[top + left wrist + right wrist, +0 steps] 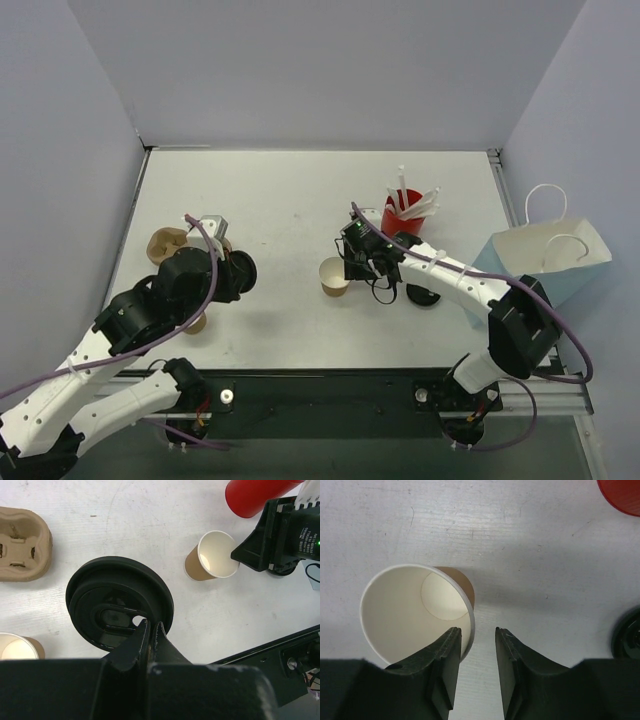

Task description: Pack the takeout coffee

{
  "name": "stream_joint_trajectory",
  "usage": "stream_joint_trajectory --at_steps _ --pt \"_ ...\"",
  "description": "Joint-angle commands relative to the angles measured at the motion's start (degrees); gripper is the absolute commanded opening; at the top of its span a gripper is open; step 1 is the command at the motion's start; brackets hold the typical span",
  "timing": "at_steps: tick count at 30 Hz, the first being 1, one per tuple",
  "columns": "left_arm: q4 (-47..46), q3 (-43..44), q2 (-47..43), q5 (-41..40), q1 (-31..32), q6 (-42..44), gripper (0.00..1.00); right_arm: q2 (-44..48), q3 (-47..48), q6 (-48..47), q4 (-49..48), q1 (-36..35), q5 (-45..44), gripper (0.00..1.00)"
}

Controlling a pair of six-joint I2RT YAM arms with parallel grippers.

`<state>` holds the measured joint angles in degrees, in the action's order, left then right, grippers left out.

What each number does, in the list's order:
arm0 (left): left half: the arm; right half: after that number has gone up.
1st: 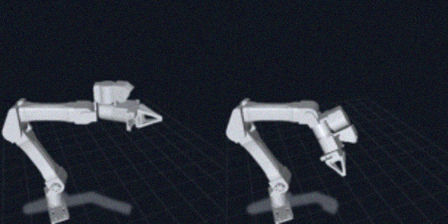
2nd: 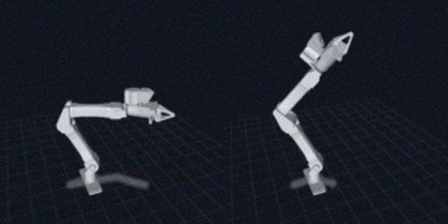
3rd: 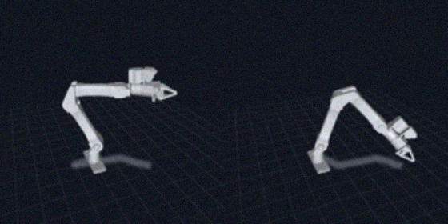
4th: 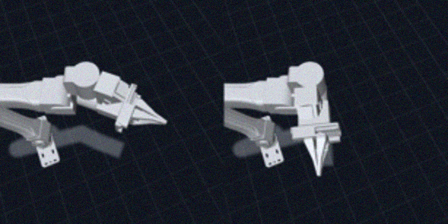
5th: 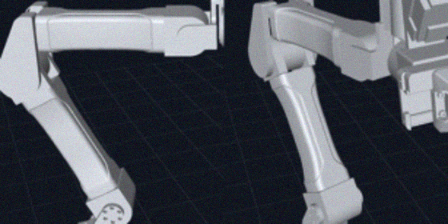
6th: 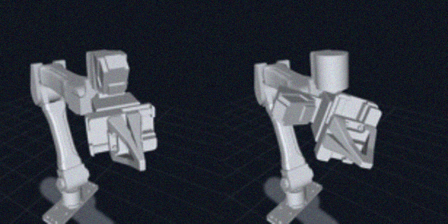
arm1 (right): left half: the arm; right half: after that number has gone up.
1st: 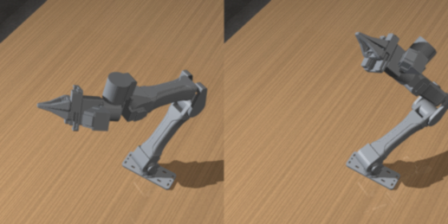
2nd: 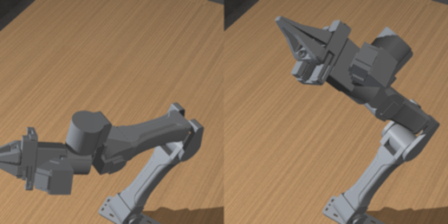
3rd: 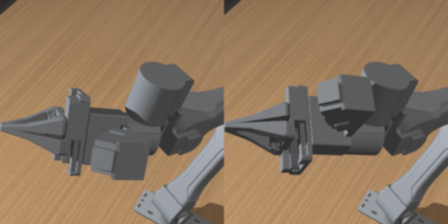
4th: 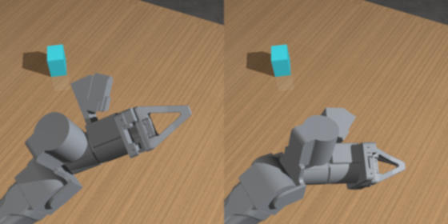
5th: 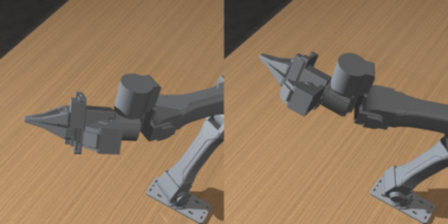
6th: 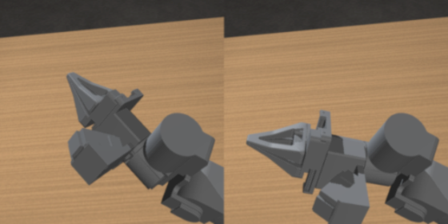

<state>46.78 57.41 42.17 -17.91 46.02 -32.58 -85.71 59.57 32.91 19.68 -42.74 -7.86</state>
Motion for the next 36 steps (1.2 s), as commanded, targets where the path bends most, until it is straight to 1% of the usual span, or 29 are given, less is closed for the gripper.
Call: stream_joint_trajectory --at_steps 1,2,5,10,15,21,22,23,25,28,29,30,31,32,36 --pt "1.11 0.51 -1.39 -1.69 -0.40 -1.35 0.00 -2.35 3.27 0.84 -0.17 -2.42 -0.14 0.32" --pt "1.64 0.60 -1.65 -1.86 -0.40 -1.70 0.00 -2.79 3.53 1.54 -0.08 -2.87 -0.40 0.29" --pt "2.43 0.78 -1.74 -2.39 -0.49 -2.31 0.00 -3.50 4.24 3.04 -0.08 -4.80 -1.10 0.26" --pt "2.61 0.43 -1.31 -2.04 -0.58 -2.84 0.00 -4.38 5.20 7.17 0.00 -7.79 -1.55 0.22" --pt "1.91 0.34 0.19 -0.81 -0.58 -2.58 0.00 -5.87 6.61 9.98 0.62 -11.83 -2.95 0.22" --pt "1.20 2.71 4.14 0.51 -0.58 -1.88 0.00 -5.52 6.26 11.30 1.32 -11.84 -3.74 0.24" --pt "0.86 3.32 5.36 0.77 -0.58 -1.61 0.00 -5.34 6.17 11.22 1.41 -11.58 -3.57 0.26" --pt "0.59 3.67 5.98 1.03 -0.58 -1.44 0.00 -5.17 6.17 11.13 1.50 -11.58 -3.48 0.30" --pt "-0.37 4.03 8.26 2.26 -0.49 -0.83 0.00 -3.94 6.17 10.60 1.67 -11.49 -3.66 0.33" --pt "-0.90 5.61 11.69 3.58 -0.40 -0.82 0.00 -0.87 6.26 8.76 1.94 -11.05 -2.87 0.43" --pt "-1.17 6.05 12.57 3.67 -0.06 -0.91 0.00 0.10 6.08 8.49 2.29 -10.87 -2.95 0.48" --pt "-1.26 7.18 13.54 3.67 0.12 -1.08 0.00 2.54 6.00 8.23 3.16 -10.79 -3.39 0.50" --pt "-1.26 7.89 15.46 3.67 0.38 -1.43 0.00 3.79 4.95 8.23 3.60 -10.70 -4.09 0.55" --pt "-1.08 8.59 16.53 3.50 0.73 -1.61 0.00 5.28 4.07 8.40 3.96 -10.35 -4.88 0.66" --pt "-0.64 13.42 22.41 3.58 2.14 -2.05 0.00 15.28 -1.73 9.46 5.19 -8.94 -9.71 0.75"
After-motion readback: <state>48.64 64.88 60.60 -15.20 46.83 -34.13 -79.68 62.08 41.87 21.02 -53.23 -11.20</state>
